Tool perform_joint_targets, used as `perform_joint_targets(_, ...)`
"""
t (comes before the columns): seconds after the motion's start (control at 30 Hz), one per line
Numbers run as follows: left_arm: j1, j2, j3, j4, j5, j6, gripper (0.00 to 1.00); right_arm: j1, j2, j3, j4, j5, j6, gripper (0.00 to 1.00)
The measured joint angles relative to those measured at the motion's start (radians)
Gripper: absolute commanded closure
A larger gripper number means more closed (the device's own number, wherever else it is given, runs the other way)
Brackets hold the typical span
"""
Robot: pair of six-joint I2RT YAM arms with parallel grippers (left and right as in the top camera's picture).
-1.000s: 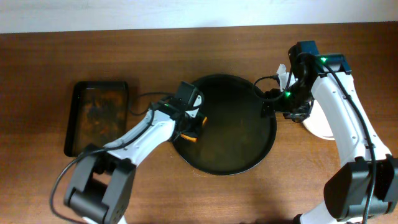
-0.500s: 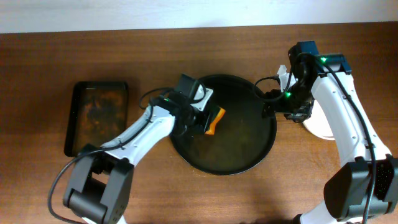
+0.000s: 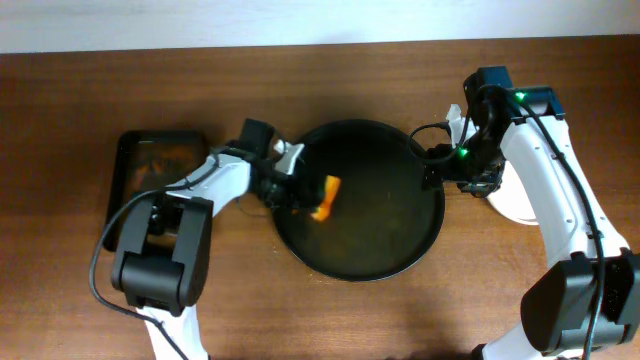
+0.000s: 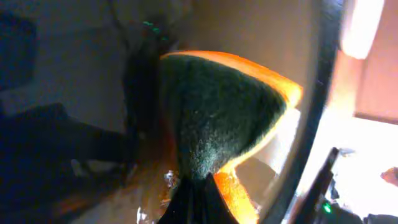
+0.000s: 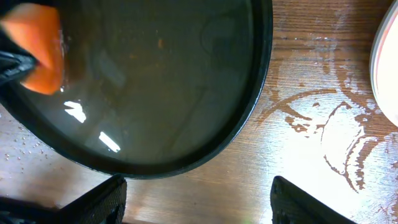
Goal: Clean dirty plates on tray and stack at the side
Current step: 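Wipe the round black tray's surface with the sponge in the left gripper, then carry the sponge left and lower it into the small dark tray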
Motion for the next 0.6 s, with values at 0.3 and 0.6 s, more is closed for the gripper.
perform_joint_targets(0.3,0.045,0.000,0.010,-0.024,-0.142,-0.018,0.99,0.000,0.000,0.000,0.000,0.000,0.001,0.25)
perform_joint_targets(0.6,-0.029,-0.136,0.019,-0.026,-0.206,-0.018,0.99,0.000,0.000,0.000,-0.003,0.000,0.001,0.26)
